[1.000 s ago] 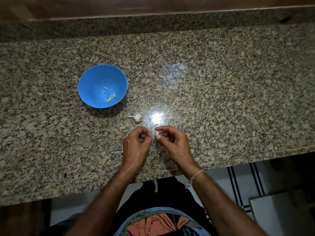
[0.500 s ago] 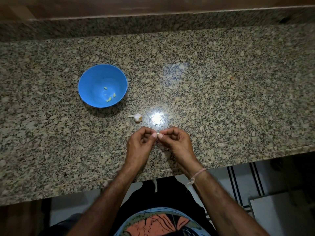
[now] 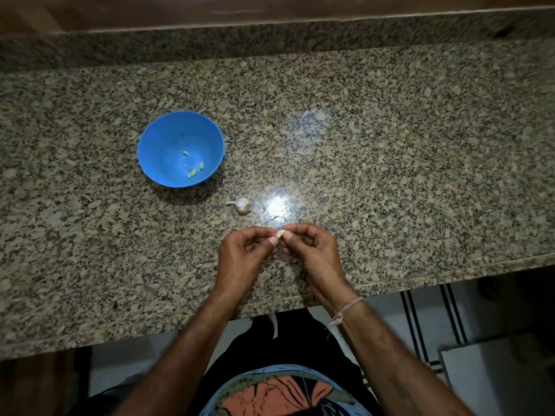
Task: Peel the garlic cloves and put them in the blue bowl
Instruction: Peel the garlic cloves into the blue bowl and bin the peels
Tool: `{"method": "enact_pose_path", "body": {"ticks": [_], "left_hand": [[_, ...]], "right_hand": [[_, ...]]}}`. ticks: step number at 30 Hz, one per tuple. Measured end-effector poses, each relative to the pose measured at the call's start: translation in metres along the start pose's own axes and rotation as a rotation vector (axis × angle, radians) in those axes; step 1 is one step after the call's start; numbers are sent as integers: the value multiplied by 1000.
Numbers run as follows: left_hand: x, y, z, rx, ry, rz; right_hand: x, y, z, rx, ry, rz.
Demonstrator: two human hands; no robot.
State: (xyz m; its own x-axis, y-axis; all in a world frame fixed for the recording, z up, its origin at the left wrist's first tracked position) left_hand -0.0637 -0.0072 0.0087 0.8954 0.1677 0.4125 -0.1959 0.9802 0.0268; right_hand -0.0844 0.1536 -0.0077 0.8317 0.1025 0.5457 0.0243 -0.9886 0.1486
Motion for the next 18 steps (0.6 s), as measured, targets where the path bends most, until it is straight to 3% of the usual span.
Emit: {"method": "enact_pose_path", "body": {"ticks": [9,18], "left_hand": [[1,-4,10,-269,132,58],[-2,-4,3,-297,91,104]], "right_hand": [[0,-3,-2,85,-21,2],[1,0,-4,160,-123,-53]]}}
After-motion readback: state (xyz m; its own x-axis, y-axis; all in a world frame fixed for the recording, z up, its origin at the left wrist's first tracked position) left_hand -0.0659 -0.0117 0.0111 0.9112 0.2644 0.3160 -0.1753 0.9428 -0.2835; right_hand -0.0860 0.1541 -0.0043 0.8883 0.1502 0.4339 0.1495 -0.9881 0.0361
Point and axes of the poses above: each hand's wrist, its own x-axis away from the middle knuckle, its own y-axis out of the palm, z = x × y, the point moved 7 cm from there along -x, towards the middle knuckle, and after that the axes turned 5 degrees about x, right-handed, at the moved point
